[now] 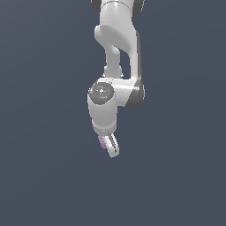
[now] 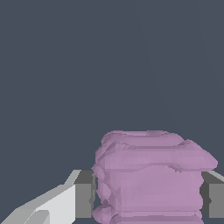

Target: Pick up the object and move it to a goal position.

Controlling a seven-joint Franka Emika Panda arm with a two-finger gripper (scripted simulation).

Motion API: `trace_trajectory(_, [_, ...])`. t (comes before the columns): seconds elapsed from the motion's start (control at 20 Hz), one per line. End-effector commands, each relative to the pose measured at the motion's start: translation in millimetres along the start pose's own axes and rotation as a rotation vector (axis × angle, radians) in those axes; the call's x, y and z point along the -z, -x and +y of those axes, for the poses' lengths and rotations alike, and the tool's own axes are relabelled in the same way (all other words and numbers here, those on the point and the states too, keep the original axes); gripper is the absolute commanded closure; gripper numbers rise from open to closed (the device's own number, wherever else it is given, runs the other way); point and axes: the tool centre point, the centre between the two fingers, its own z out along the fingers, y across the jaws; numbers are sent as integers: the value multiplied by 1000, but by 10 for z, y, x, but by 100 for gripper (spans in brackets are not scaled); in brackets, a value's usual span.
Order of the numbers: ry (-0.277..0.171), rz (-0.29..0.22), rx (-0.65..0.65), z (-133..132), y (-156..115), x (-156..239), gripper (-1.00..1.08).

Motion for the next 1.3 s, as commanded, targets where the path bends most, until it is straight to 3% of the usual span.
trace_trajectory(0.0, [-2, -1, -1, 113, -38, 232, 108])
trace_trajectory(1.25, [-1, 0, -3, 1394, -473, 2931, 108])
